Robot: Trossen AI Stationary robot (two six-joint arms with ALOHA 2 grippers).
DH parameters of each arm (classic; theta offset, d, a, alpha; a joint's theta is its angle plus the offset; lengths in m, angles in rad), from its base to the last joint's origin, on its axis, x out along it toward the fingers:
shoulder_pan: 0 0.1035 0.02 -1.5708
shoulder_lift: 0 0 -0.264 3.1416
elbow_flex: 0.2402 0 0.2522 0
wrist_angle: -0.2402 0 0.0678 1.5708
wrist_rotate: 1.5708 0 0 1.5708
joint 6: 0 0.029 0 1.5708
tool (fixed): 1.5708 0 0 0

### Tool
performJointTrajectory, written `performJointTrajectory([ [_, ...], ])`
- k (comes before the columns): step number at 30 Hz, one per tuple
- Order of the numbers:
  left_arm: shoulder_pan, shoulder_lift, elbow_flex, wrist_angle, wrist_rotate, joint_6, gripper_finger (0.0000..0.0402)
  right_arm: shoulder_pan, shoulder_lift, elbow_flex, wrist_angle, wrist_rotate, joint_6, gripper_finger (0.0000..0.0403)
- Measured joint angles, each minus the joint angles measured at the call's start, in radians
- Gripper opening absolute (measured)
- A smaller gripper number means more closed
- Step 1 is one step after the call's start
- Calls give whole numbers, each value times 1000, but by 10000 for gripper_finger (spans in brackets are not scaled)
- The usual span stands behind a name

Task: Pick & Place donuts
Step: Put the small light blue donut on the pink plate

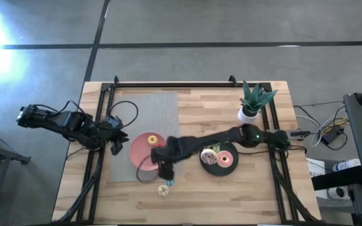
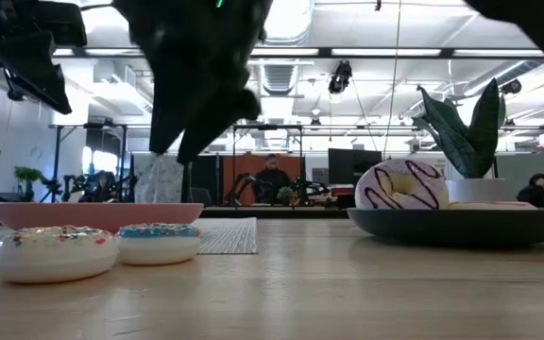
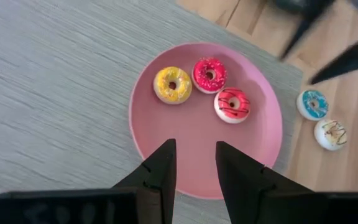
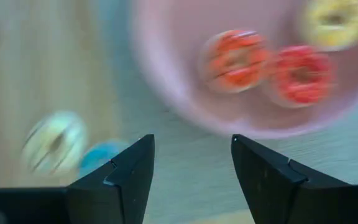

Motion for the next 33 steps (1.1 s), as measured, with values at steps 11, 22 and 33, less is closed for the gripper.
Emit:
performJointTrajectory([
  [11, -27, 3, -78, 112, 38, -74, 87, 83, 48, -25, 51, -25, -48, 201],
  [22, -54, 3, -84, 112, 46, -80, 87, 96, 50, -72, 63, -26, -52, 181],
  [33, -54, 3, -84, 107, 46, -70, 87, 99, 49, -144, 106, -83, -16, 152],
])
